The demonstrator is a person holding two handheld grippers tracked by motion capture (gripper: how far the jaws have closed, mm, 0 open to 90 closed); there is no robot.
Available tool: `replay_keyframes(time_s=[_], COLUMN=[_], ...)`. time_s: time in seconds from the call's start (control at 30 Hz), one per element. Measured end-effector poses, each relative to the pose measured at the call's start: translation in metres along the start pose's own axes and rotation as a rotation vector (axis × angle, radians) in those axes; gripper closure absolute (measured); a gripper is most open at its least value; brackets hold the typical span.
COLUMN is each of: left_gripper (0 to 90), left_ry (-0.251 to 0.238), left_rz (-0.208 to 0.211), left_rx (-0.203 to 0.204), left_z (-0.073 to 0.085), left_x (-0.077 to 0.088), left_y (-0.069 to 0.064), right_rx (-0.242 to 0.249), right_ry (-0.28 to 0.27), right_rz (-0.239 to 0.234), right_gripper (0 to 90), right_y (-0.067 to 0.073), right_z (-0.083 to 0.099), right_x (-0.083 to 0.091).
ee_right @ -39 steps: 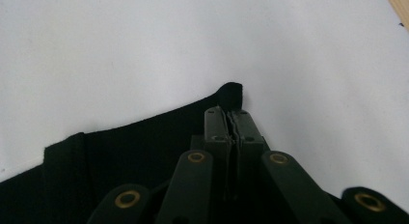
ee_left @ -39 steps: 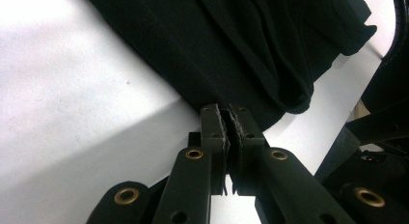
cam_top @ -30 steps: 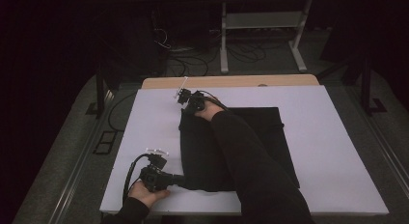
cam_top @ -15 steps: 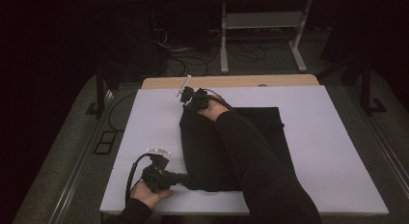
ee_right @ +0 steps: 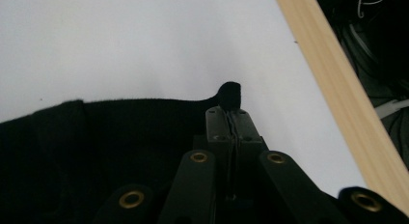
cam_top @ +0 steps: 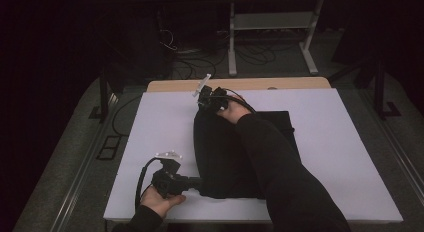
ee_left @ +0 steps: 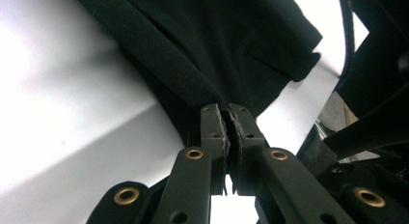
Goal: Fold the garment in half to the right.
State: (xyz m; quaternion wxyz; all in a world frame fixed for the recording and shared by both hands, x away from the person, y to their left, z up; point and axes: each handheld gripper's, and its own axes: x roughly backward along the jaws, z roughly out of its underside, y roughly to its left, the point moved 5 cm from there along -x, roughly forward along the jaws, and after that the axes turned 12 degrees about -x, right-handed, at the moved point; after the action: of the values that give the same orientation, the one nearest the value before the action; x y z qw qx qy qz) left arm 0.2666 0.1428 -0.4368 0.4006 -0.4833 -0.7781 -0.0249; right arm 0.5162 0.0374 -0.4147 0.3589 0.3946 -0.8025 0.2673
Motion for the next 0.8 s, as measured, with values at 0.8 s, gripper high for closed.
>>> replay_keyframes(time_s=[0.8], left_gripper=[84.9], left_ry=[-0.027], left_rz=[0.073], left_rx=[-0.110], left_z=[-0.054], left_x=[-0.025], left_y=[-0.038], right_rx=[-0.043], right_ry=[-0.059], right_rz=[0.059], right_gripper=[87.3], right_y=[-0.031], right_z=[0.017], right_x=[0.043])
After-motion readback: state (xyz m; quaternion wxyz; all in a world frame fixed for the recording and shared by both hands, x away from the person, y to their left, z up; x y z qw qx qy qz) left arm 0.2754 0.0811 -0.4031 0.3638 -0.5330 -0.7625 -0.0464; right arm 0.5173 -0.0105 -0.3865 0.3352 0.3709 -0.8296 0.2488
